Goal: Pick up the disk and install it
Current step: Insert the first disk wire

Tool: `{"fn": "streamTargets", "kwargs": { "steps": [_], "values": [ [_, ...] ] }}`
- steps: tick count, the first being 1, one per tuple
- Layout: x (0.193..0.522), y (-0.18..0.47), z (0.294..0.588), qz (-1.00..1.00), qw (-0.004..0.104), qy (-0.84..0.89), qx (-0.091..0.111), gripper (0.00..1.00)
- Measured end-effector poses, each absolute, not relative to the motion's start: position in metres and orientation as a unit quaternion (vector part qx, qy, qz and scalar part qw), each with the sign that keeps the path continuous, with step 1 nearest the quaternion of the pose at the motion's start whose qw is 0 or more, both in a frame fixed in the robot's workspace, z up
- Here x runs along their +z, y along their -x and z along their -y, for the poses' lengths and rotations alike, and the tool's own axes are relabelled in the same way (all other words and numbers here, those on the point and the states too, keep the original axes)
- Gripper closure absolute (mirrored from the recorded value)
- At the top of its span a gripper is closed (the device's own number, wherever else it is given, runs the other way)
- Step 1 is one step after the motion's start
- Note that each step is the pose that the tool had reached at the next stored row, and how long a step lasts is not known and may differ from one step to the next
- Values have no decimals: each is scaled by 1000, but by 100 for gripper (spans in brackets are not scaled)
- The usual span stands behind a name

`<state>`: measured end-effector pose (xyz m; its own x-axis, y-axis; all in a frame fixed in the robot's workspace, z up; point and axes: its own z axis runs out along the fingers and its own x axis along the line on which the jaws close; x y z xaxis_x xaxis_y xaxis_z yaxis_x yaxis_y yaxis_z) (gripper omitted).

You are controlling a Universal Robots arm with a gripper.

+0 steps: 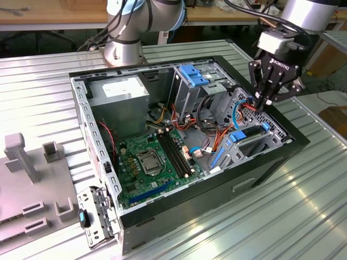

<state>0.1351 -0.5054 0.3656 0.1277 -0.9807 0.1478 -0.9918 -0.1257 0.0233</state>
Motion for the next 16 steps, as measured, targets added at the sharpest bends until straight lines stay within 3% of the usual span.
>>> {"fn": "streamTargets", "kwargs": {
  "steps": [3, 7, 13, 16],
  "values": [
    [366, -132, 506, 659, 56, -749, 50, 84],
    [364, -129, 506, 661, 42, -746, 65, 84],
    [362, -128, 506, 681, 39, -728, 60, 84],
    [361, -128, 508, 686, 17, -726, 39, 84]
  ]
}}
